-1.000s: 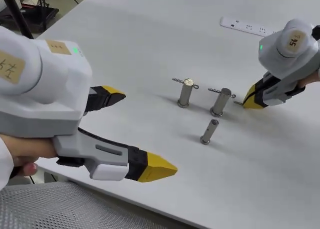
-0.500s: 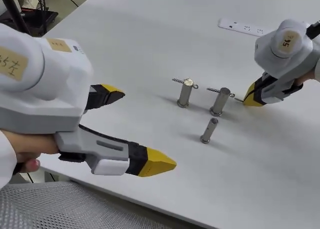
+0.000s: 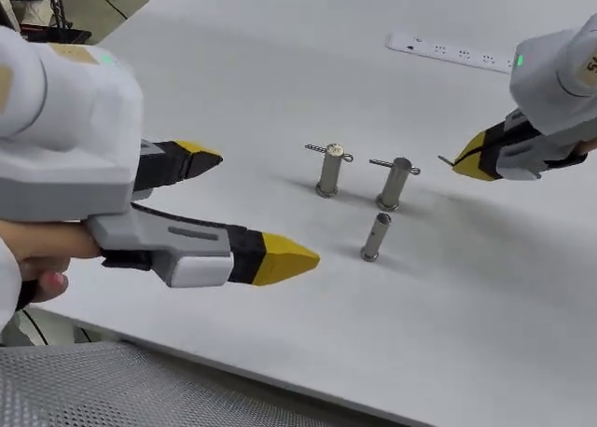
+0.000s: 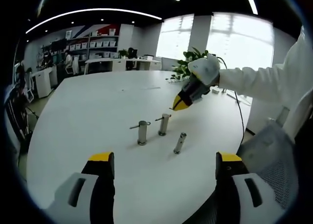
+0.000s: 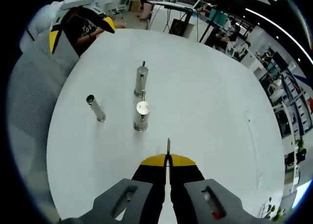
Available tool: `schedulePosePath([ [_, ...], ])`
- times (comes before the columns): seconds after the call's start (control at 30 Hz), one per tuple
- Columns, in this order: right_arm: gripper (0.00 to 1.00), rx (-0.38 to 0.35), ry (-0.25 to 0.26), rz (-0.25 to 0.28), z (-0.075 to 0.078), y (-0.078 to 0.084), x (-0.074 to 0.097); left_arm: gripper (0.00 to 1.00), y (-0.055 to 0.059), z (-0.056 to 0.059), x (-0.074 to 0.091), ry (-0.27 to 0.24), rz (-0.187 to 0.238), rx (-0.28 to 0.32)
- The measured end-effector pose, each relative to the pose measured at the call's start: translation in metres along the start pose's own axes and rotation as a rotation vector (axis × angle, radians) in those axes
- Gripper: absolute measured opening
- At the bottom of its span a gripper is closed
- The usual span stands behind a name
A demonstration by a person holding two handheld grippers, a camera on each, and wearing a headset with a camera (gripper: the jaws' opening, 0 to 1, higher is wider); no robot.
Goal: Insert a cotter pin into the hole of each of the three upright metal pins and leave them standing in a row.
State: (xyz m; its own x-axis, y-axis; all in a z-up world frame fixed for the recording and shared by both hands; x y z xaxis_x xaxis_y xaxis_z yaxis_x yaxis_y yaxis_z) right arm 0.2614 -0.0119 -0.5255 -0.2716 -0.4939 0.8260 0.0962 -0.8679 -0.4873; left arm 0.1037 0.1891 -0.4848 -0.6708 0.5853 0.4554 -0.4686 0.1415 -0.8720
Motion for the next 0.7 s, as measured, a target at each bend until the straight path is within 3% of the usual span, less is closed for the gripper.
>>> schedulePosePath([
  [0.13,0.0,0.0,0.041,0.059,-0.009,-0.007,0.011,0.78,-0.009,0.0,-0.005,0.012,0.02,0.009],
  [0.23,0.0,-0.016,0.054,0.154,-0.019,-0.02,0.021,0.76,-0.014,0.001,-0.01,0.023,0.026,0.024],
  [0.4,0.0,-0.044,0.088,0.257,-0.032,-0.038,0.037,0.66,-0.025,0.006,-0.021,0.056,0.043,0.038],
  [0.57,0.0,-0.049,0.116,0.335,-0.045,-0.051,0.051,0.62,-0.033,0.011,-0.032,0.083,0.04,0.03],
  [0.7,0.0,-0.041,0.15,0.357,-0.052,-0.055,0.053,0.59,-0.039,0.015,-0.043,0.108,0.029,0.018],
])
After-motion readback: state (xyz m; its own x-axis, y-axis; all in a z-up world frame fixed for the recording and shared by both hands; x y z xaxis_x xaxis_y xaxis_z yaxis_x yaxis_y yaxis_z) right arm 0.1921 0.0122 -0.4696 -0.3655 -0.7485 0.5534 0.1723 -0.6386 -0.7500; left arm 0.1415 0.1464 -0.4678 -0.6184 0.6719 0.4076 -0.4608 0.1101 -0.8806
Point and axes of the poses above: the centre of the closed fingertips' face, and the gripper's own axes: x roughly backward along the fingers, z roughly to its right, y roughly out of its underside, the point moved 4 cm from there along x, roughly backward along the fingers, and after that the axes turned 1 degree about -y, right-handed, at the moved point
